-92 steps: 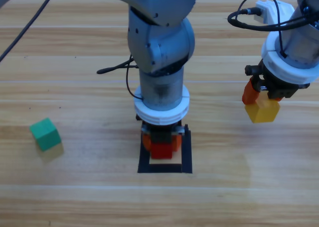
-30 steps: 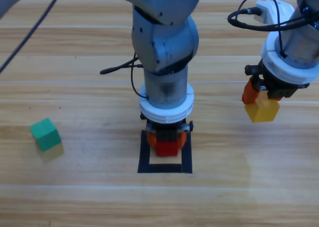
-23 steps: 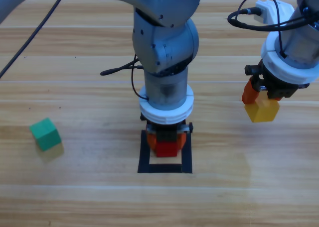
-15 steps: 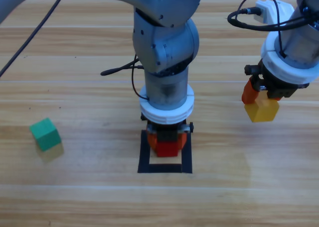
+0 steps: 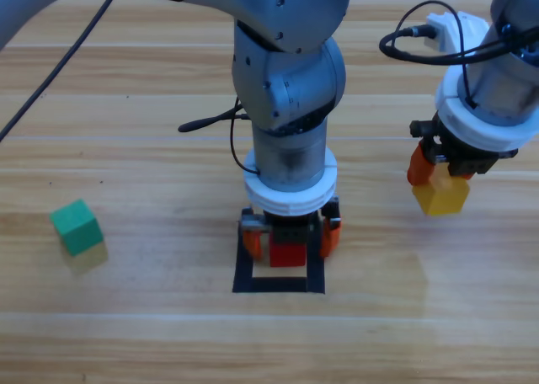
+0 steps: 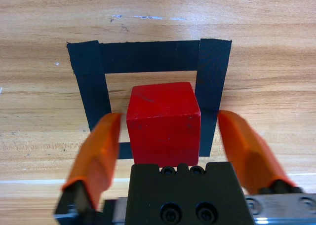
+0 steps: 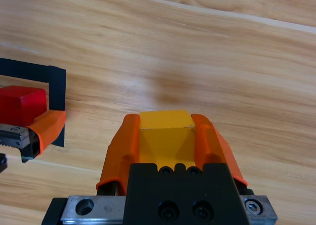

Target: Stack the blocks in the rectangular block: red at the bottom, yellow in the middle, green on top

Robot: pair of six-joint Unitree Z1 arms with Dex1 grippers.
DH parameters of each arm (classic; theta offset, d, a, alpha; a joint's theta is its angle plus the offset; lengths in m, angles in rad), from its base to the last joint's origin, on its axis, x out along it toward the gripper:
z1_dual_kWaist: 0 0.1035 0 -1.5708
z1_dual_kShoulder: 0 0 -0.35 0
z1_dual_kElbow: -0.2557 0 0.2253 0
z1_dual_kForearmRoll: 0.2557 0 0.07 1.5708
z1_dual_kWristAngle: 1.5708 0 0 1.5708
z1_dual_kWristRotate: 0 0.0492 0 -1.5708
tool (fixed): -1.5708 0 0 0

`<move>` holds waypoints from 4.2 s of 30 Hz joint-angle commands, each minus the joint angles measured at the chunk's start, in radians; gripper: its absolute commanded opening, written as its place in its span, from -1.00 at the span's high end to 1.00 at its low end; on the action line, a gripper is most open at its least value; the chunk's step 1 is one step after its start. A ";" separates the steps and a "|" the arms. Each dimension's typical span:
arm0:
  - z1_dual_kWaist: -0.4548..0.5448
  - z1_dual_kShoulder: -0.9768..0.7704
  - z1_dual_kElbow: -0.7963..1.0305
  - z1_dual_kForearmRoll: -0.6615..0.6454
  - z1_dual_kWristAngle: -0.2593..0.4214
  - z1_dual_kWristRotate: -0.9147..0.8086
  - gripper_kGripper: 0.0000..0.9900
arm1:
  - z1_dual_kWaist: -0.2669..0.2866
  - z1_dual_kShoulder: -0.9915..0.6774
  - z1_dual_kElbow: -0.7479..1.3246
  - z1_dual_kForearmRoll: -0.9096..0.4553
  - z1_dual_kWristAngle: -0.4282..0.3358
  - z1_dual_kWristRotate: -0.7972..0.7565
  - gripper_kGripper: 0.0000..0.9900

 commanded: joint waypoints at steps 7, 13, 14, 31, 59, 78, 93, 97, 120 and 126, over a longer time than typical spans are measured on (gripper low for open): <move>-0.007 -0.035 0.009 0.001 0.023 0.020 -1.00 | 0.053 0.033 0.028 -0.026 -0.022 0.009 0.31; 0.062 -0.144 -0.065 0.077 0.026 0.057 -1.00 | 0.081 0.033 0.005 -0.017 -0.027 0.040 0.31; 0.076 -0.173 -0.080 0.097 0.026 0.065 -1.00 | 0.085 0.035 -0.004 -0.010 -0.027 0.049 0.31; 0.407 -0.725 0.197 0.077 0.119 0.649 -0.94 | 0.260 0.184 -0.291 0.175 -0.066 0.198 0.31; 0.551 -0.980 0.774 -0.328 0.012 0.432 -1.00 | 0.354 0.363 -0.504 0.247 -0.182 0.255 0.31; 0.576 -0.647 0.629 -0.137 0.024 0.258 -1.00 | 0.363 0.405 -0.535 0.247 -0.177 0.256 0.31; 0.570 -0.647 0.668 -0.126 0.036 0.163 -1.00 | 0.363 0.414 -0.544 0.247 -0.177 0.258 0.31; 0.567 -0.650 0.687 -0.117 0.041 0.103 -1.00 | 0.363 0.406 -0.544 0.247 -0.174 0.268 0.31; 0.430 -0.635 0.721 -0.117 0.075 -0.161 -0.95 | 0.383 0.339 -0.519 0.248 -0.194 0.305 0.30; 0.430 -0.615 0.719 -0.121 0.076 -0.180 -0.94 | 0.383 0.335 -0.519 0.248 -0.194 0.313 0.30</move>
